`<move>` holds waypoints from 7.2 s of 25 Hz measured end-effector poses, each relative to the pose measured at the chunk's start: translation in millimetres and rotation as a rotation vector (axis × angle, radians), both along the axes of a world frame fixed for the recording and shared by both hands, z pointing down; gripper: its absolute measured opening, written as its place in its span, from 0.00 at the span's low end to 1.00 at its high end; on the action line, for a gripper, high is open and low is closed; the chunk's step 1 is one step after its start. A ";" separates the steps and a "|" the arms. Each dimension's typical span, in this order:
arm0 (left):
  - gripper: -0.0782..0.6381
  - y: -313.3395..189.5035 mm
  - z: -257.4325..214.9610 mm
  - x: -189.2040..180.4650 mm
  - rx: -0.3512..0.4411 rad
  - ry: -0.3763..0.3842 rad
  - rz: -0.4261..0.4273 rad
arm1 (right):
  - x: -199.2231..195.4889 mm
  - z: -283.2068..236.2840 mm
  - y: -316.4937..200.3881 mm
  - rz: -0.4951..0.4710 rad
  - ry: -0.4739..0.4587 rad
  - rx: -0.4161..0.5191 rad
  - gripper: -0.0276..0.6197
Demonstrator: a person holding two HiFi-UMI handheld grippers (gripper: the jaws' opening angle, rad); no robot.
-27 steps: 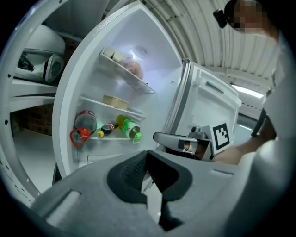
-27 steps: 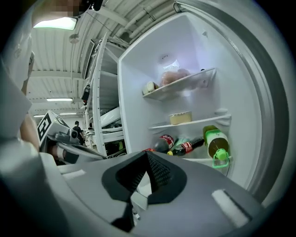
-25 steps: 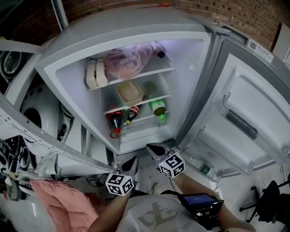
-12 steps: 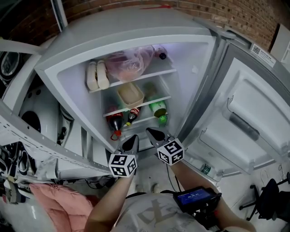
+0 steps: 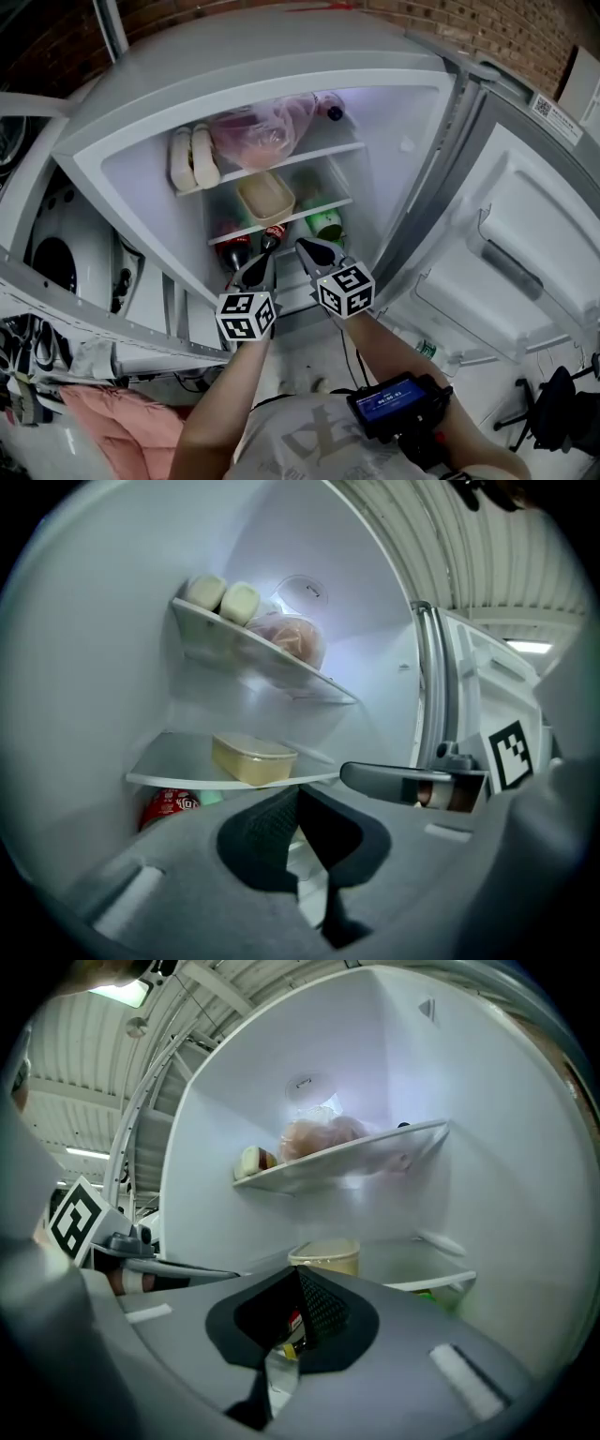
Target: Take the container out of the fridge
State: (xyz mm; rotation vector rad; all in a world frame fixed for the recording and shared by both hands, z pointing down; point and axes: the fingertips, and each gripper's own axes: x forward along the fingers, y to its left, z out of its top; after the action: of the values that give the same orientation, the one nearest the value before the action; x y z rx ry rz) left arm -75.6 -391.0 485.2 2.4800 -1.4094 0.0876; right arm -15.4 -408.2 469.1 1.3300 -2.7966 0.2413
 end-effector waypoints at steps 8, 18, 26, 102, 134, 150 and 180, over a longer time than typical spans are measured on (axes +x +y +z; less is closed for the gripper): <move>0.17 -44.7 -11.0 -6.4 -0.003 0.021 -0.065 | -1.6 -12.9 -53.5 0.059 -0.005 -0.029 0.10; 0.44 -90.4 -9.7 -15.2 -0.082 0.082 -0.116 | 1.1 -6.9 -103.6 0.118 -0.139 -0.164 0.44; 0.55 -114.7 -6.9 -20.6 -0.165 0.093 -0.125 | -1.0 7.5 -126.3 0.132 -0.291 -0.324 0.56; 0.40 237.2 88.8 -34.4 -0.333 0.192 0.154 | -24.5 99.2 245.6 0.175 -0.266 -0.394 0.36; 0.38 354.8 140.0 38.7 -0.478 0.124 0.446 | 50.9 147.9 377.5 0.366 -0.293 -0.443 0.35; 0.37 432.3 143.3 154.6 -0.506 0.054 0.652 | 163.2 150.6 470.4 0.562 -0.316 -0.432 0.34; 0.37 461.4 150.6 172.5 -0.534 0.020 0.668 | 181.6 158.2 499.6 0.567 -0.329 -0.459 0.33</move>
State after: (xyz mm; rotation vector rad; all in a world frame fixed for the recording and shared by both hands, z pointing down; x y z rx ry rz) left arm 96.9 70.4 635.8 2.3440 -0.4065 0.4985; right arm 166.3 91.4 627.3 2.0377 -2.2665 1.1261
